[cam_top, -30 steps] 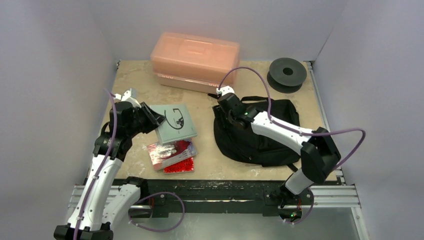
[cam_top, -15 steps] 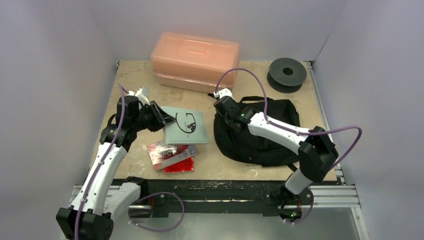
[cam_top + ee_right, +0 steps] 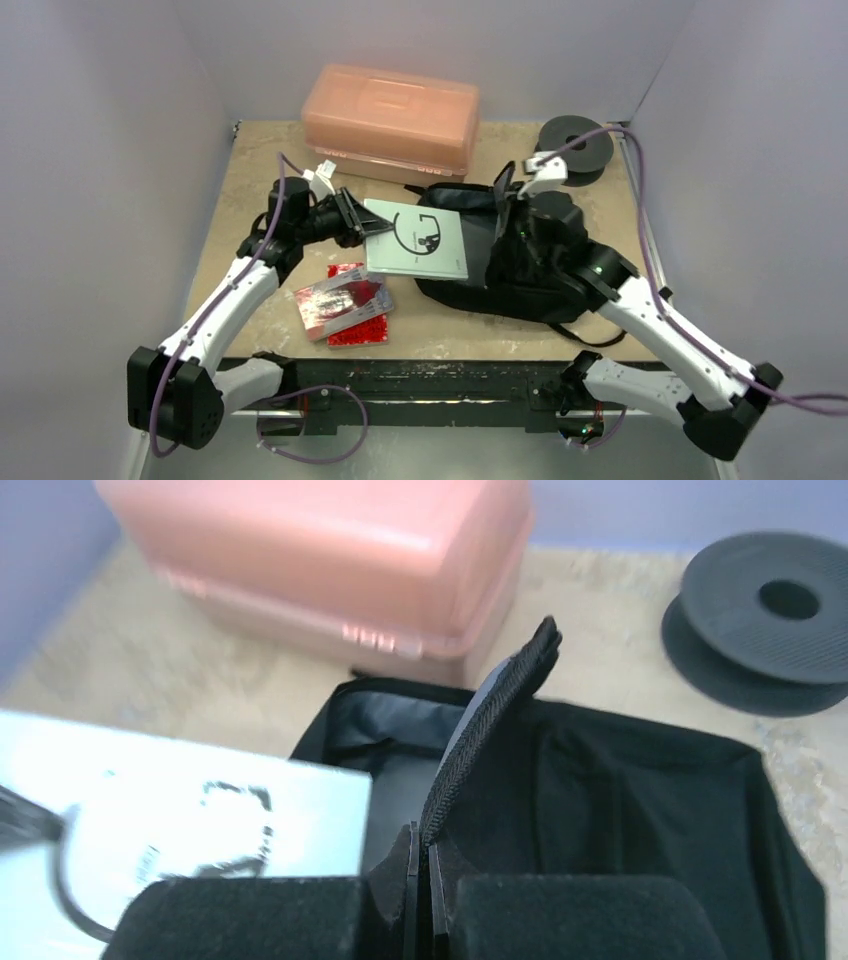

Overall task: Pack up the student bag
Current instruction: Place the book in the student bag, then pick up the book from the center of the board.

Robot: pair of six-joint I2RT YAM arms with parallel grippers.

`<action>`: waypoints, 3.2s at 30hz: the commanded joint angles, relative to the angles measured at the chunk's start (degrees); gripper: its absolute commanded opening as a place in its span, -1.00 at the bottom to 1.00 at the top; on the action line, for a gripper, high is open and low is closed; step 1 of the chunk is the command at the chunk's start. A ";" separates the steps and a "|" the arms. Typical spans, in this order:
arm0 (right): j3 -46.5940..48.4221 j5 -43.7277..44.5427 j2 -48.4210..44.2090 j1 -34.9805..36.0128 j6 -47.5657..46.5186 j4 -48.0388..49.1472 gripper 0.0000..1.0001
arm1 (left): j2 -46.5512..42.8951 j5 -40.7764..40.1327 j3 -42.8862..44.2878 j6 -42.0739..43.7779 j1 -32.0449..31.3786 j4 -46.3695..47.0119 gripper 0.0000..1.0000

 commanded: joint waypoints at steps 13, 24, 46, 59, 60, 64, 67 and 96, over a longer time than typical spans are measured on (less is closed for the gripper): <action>-5.49 -10.93 -7.34 -7.29 5.28 15.13 -1.00 | 23.12 -4.06 11.04 -9.39 -14.67 25.24 -1.00; -6.74 -17.24 -7.13 -7.34 9.55 16.35 -1.00 | 43.41 -20.79 20.50 -16.31 -28.11 41.17 -1.00; -12.60 -5.24 -11.74 -7.84 5.30 10.86 -1.00 | 54.46 -17.18 43.86 -10.83 -29.15 -6.89 0.53; -13.99 -4.43 -6.81 -8.16 6.84 10.46 -1.00 | 28.11 -19.33 30.81 10.22 -20.75 -14.36 0.76; -13.82 -4.84 -6.04 -8.19 6.86 10.33 -1.00 | 24.45 -21.05 29.53 13.31 -20.18 -16.07 0.76; -12.59 -13.13 -0.16 -8.17 4.21 11.44 -0.54 | 10.67 -34.06 22.42 23.87 -17.58 -24.44 0.77; -9.45 -25.75 7.54 -8.02 0.39 12.38 -0.17 | 2.46 -49.61 14.80 26.64 -16.09 -29.67 0.79; -1.26 -62.43 49.99 1.82 26.95 34.76 0.68 | -8.44 -55.44 -20.25 -2.25 -13.69 -23.25 0.81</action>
